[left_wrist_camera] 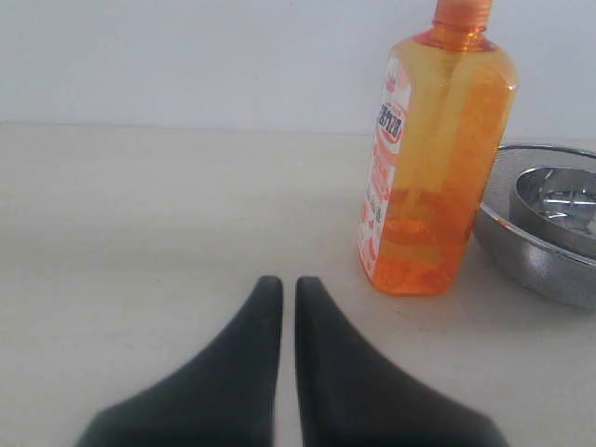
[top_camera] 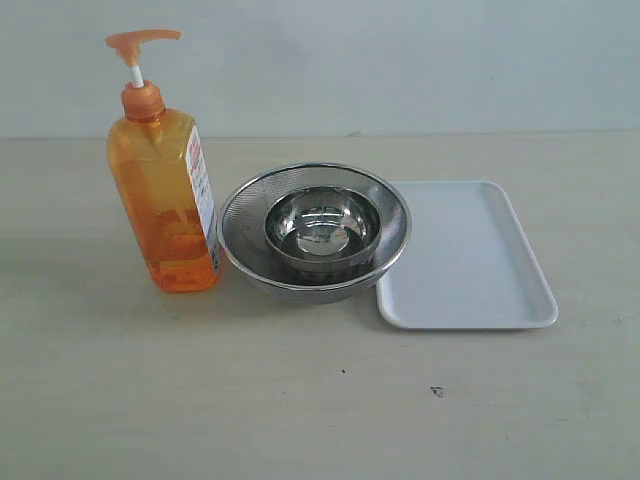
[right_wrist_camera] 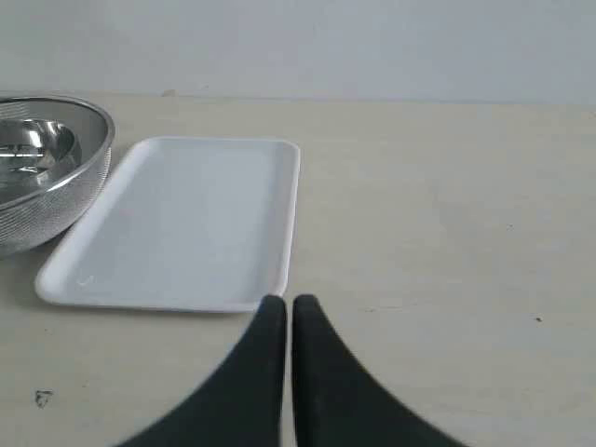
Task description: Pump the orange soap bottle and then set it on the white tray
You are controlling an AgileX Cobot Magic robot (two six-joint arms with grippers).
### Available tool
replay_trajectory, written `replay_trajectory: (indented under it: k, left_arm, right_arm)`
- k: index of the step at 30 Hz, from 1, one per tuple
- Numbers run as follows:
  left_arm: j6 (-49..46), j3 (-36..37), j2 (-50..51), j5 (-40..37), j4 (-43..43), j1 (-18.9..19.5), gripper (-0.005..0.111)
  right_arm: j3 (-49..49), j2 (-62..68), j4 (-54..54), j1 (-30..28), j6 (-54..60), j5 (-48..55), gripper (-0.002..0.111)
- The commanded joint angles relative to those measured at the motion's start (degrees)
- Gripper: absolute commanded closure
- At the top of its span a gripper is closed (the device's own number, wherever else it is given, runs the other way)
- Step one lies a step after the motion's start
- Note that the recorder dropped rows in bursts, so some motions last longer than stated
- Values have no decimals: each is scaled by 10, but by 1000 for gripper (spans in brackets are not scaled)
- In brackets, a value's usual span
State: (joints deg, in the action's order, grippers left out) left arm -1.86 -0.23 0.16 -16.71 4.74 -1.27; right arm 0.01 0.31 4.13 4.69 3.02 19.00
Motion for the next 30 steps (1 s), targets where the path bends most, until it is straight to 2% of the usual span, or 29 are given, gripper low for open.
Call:
replay_trajectory:
  k: [1,13,15,19,22,27,30]
  left_arm:
    - [-2,2,-2,-1,-1,1,102]
    - [-7,2,-2,7,-1,1,102]
    - [-8,2,-2,33,-1,1,102]
    - [-8,2,-2,185,6,0,102]
    - [-8,-18,-2,260,6,0,102]
    - [-8,-116,27,223,1,0,102]
    - [-8,-184,80,159,6,0,102]
  right_arm:
    - [0,-3,-1,-2,3,-5,108]
    - [0,-3,-1,-2,3,-6,108]
    - [0,-3,-1,-2,3,-6,108]
    - [0,-3,-1,-2,3,-6,108]
    - [0,-3,-1,-2,3,-6,108]
    - [0,-3,-1,-2,3,-6,108]
    - [0,-3,-1,-2,3,-6,108]
